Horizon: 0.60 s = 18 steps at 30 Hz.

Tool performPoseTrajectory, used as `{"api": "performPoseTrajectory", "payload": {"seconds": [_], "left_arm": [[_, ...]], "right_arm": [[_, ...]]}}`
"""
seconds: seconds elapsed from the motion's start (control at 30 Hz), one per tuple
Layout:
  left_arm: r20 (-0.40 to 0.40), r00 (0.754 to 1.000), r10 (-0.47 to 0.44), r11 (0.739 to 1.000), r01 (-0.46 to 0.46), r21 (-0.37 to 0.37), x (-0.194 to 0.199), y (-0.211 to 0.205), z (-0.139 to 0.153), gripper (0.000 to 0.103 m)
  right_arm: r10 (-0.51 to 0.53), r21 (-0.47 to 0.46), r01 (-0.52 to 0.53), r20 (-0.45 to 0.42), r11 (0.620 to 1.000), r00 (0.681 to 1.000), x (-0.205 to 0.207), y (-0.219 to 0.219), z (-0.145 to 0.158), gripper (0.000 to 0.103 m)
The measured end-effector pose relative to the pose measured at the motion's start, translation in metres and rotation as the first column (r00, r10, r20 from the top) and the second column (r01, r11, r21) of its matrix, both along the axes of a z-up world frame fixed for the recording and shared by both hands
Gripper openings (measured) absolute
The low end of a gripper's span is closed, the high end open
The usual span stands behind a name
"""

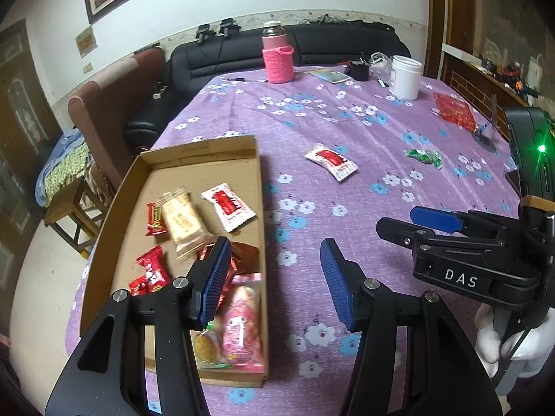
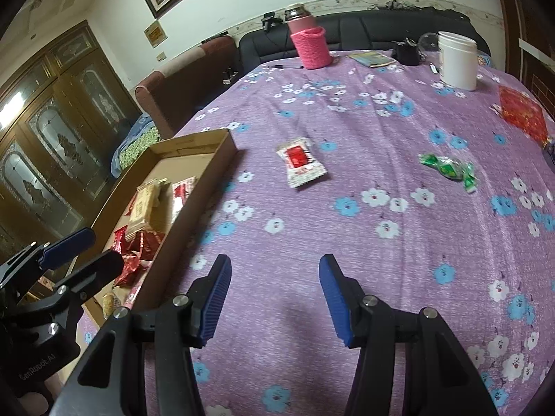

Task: Organize snacks
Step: 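Move both grippers back over the tablecloth toward the last packets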

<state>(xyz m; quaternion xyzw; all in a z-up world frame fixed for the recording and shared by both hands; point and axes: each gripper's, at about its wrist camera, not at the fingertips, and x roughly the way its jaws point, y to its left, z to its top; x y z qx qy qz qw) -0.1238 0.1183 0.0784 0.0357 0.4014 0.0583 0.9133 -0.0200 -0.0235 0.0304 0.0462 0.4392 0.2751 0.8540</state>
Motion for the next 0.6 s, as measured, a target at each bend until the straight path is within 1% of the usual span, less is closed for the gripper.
{"api": "performPoseTrajectory", "payload": {"seconds": [0.47, 0.53, 0.6], "left_arm": [[-0.056, 0.996, -0.07, 0.997, 0.072, 0.021, 0.017, -0.036, -0.015, 0.054], [-0.069, 0.994, -0.083, 0.996, 0.085, 0.012, 0.019, -0.04, -0.019, 0.054], [-0.089, 0.991, -0.101, 0.995, 0.1, -0.016, 0.024, -0.042, -0.024, 0.054]], "right_arm": [[-0.081, 0.018, 0.082, -0.038, 0.996, 0.996, 0.011, -0.048, -0.013, 0.057], [-0.098, 0.02, 0.099, -0.044, 0.995, 0.994, 0.013, -0.057, -0.015, 0.057], [-0.117, 0.02, 0.118, -0.047, 0.993, 0.992, 0.014, -0.067, -0.016, 0.057]]}}
